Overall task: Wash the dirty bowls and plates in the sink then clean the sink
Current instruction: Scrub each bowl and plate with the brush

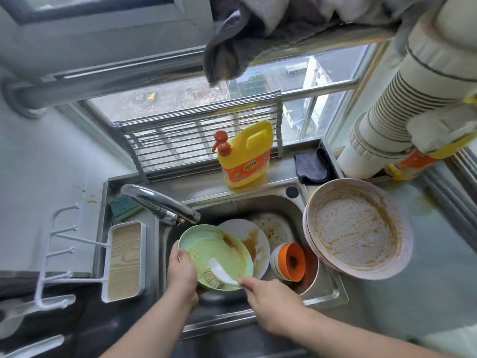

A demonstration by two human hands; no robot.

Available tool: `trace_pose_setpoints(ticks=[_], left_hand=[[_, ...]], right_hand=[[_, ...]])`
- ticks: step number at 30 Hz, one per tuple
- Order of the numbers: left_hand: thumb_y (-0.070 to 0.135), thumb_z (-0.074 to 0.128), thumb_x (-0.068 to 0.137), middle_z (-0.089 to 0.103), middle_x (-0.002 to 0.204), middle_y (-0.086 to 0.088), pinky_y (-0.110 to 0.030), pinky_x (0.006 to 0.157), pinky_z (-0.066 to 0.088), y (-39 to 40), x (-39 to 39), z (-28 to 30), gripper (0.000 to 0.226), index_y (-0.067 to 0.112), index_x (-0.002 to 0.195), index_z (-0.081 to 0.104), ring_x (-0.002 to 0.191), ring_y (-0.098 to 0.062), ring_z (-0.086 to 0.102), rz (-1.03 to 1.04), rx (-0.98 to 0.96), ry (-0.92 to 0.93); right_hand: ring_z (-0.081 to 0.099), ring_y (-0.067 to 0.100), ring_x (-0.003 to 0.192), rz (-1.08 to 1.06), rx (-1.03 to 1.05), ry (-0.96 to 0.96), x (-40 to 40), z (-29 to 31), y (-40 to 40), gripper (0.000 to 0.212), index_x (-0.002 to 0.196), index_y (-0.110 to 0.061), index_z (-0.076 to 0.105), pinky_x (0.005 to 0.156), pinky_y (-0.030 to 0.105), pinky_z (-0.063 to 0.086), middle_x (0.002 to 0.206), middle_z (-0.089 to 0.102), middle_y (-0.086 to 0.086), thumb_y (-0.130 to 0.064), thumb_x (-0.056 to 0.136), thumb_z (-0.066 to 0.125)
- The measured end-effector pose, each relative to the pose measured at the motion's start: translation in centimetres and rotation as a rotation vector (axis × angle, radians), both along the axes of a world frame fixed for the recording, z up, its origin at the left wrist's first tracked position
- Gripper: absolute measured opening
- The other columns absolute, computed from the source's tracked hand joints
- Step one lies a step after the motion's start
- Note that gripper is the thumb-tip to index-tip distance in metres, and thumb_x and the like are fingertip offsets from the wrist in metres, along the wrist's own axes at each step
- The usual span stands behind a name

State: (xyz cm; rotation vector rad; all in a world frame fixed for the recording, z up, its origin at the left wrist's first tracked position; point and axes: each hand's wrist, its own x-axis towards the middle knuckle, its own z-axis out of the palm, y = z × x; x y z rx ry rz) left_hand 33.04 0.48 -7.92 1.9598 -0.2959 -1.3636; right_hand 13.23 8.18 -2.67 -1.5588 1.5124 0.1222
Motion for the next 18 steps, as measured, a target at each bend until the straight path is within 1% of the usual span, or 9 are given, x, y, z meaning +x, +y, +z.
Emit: trace_pose_setpoints(ticks=[2,4,6,8,10,12,14,16,18], left_hand=[[0.038,0.030,0.115,0.068,0.125,-0.007,-0.063,0.083,0.061,0.6,-1.3,0.3,0.035,0.049,0.134,0.057,0.108,-0.037,0.069,-0.059,-0.009,0.027],[0.041,0.030,0.115,0.069,0.124,-0.007,-0.068,0.081,0.059,0.5,-1.7,0.5,0.036,0.049,0.137,0.058,0.108,-0.039,0.070,-0.038,-0.005,0.075],[0.041,0.030,0.115,0.067,0.127,-0.008,-0.068,0.077,0.059,-0.5,-0.9,0.3,0.037,0.048,0.139,0.057,0.108,-0.041,0.069,0.009,0.002,0.062],[0.040,0.030,0.115,0.067,0.128,-0.010,-0.061,0.069,0.061,-1.0,-0.4,-0.5,0.037,0.047,0.138,0.057,0.107,-0.042,0.068,0.023,-0.001,0.036],[0.038,0.030,0.115,0.067,0.124,-0.014,-0.056,0.066,0.061,-0.6,-1.0,-0.8,0.036,0.039,0.136,0.059,0.104,-0.042,0.068,0.013,-0.004,0.034],[0.040,0.032,0.115,0.068,0.123,-0.016,-0.055,0.068,0.061,-0.1,-1.9,-0.5,0.034,0.032,0.134,0.059,0.103,-0.042,0.069,0.027,0.014,0.091],[0.044,0.032,0.114,0.068,0.122,-0.013,-0.056,0.072,0.061,-0.1,-1.9,-0.5,0.034,0.032,0.133,0.058,0.104,-0.040,0.069,0.060,0.060,0.127],[0.049,0.032,0.113,0.068,0.124,-0.013,-0.060,0.072,0.061,-0.7,-1.2,-0.5,0.037,0.034,0.136,0.056,0.105,-0.040,0.069,0.092,0.091,0.118],[0.050,0.030,0.113,0.066,0.127,-0.017,-0.065,0.071,0.060,-0.9,-1.0,-0.7,0.039,0.034,0.139,0.054,0.103,-0.040,0.069,0.106,0.089,0.098]], right_hand=[[0.066,0.040,0.103,-0.033,-0.075,0.016,0.5,-0.8,-2.2,0.036,0.140,-0.044,0.041,0.085,0.048,0.058,0.116,0.070,0.012,-0.030,0.107,0.034],[0.066,0.035,0.093,-0.061,-0.079,0.131,-1.3,-2.6,-4.4,0.039,0.140,-0.034,0.042,0.079,0.045,0.059,0.116,0.065,0.014,-0.019,0.105,0.037],[0.067,0.034,0.094,-0.015,-0.056,0.219,-2.9,-3.1,-3.8,0.039,0.141,-0.023,0.045,0.073,0.042,0.059,0.114,0.057,0.015,-0.014,0.103,0.040],[0.068,0.038,0.097,-0.039,-0.019,0.103,-1.9,-1.1,-0.9,0.036,0.137,-0.031,0.044,0.075,0.046,0.057,0.106,0.066,0.015,-0.017,0.104,0.038],[0.065,0.041,0.103,-0.045,-0.033,-0.014,0.3,0.5,-0.4,0.035,0.138,-0.042,0.042,0.080,0.045,0.053,0.111,0.069,0.016,-0.027,0.108,0.034],[0.066,0.040,0.104,-0.092,-0.054,0.011,0.4,-0.7,-2.3,0.038,0.144,-0.045,0.038,0.082,0.046,0.055,0.114,0.070,0.014,-0.032,0.109,0.031],[0.070,0.036,0.098,-0.137,-0.063,0.098,-1.8,-2.2,-4.3,0.043,0.148,-0.043,0.034,0.078,0.045,0.059,0.107,0.072,0.011,-0.026,0.109,0.032],[0.072,0.035,0.093,-0.084,-0.059,0.174,-2.9,-2.2,-3.6,0.046,0.145,-0.041,0.035,0.074,0.044,0.060,0.100,0.073,0.011,-0.018,0.106,0.038],[0.070,0.039,0.095,-0.059,-0.014,0.108,-1.3,-0.6,-1.6,0.041,0.139,-0.043,0.036,0.075,0.044,0.055,0.103,0.071,0.015,-0.020,0.105,0.036]])
